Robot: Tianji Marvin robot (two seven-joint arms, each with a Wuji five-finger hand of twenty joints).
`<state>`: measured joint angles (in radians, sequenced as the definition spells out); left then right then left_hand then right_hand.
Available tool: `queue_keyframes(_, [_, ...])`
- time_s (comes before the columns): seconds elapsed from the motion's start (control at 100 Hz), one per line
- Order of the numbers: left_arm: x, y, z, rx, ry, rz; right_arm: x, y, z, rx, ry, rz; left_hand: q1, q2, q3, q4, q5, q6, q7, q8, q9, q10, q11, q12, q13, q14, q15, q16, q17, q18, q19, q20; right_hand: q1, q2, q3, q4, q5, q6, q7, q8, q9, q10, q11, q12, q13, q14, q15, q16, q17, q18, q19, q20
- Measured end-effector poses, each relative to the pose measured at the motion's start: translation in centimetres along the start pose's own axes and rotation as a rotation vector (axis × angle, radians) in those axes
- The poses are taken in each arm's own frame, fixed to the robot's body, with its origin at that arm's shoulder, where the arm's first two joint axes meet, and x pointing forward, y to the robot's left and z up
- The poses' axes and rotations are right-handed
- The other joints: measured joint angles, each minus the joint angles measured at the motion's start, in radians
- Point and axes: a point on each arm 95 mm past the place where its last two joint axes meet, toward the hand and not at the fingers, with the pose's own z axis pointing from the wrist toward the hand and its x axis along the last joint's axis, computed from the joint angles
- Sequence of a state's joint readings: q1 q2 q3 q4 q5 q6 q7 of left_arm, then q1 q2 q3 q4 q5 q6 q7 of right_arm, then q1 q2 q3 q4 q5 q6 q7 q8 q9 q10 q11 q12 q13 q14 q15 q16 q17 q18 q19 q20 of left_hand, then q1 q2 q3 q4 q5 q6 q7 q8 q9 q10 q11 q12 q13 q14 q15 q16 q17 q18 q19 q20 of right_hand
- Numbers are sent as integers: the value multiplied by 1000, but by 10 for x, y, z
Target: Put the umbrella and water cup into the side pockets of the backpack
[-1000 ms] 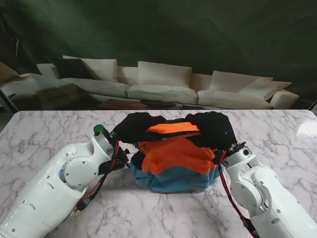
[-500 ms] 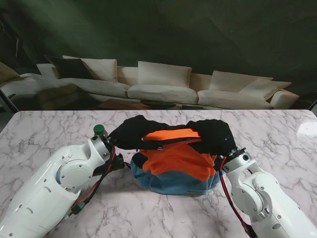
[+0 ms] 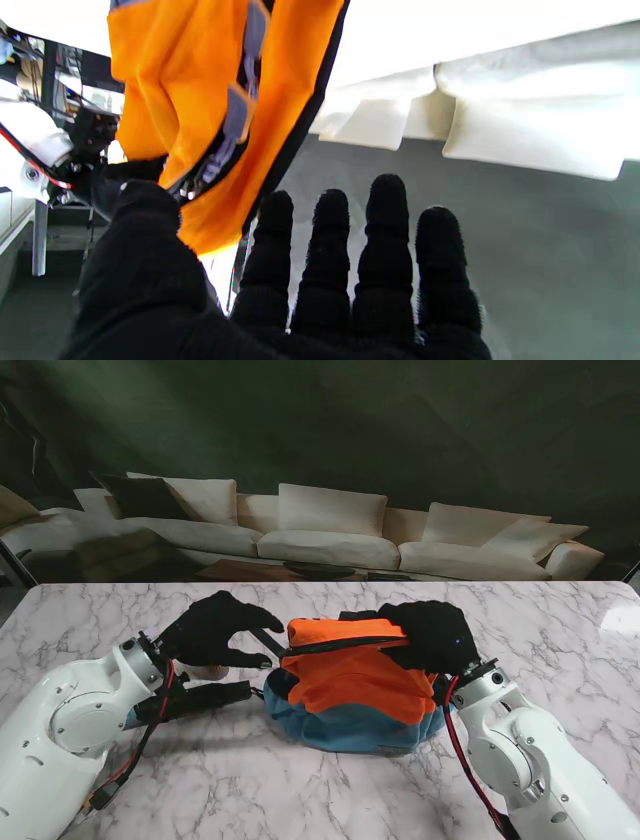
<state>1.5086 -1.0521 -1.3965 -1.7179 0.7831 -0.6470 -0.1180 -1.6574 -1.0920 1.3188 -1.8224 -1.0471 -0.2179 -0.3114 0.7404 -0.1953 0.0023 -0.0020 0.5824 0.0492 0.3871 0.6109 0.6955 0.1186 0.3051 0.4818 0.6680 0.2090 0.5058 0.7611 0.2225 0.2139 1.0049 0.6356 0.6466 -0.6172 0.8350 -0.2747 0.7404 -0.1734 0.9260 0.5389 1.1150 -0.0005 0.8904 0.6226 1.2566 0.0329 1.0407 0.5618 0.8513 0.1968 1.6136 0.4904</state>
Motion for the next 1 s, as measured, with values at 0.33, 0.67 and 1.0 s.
queue_keyframes(0.33, [-5,43,-3,-175,13,-89,-1,1,-2,3,-6,3,-20,-26,-2,0,108,10,101,24,1,1,72,128,1,-14,191,295,16,0,107,133,0,2,-1,0,-1,0,0,0,-14,-1,0,-1,0,0,-14,-8,-3,0,-3,-1])
queue_keyframes(0.67, [-7,72,13,-244,2,-138,2,-1,-2,9,10,35,-20,-22,-2,0,99,47,-53,-92,-2,4,-17,22,-15,-14,154,272,3,0,107,142,0,2,-1,0,-2,0,0,2,-14,-1,7,-3,0,0,-15,-10,-3,0,-3,-1])
queue_keyframes(1.0, [-5,76,19,-277,23,-162,2,-2,-1,14,18,36,-20,-6,-2,0,-19,-6,-195,-198,-51,-77,-116,-143,-14,-12,82,183,-25,0,69,142,0,2,-1,0,-2,0,0,3,-14,-2,9,-11,0,0,-15,-10,-3,0,-3,-1])
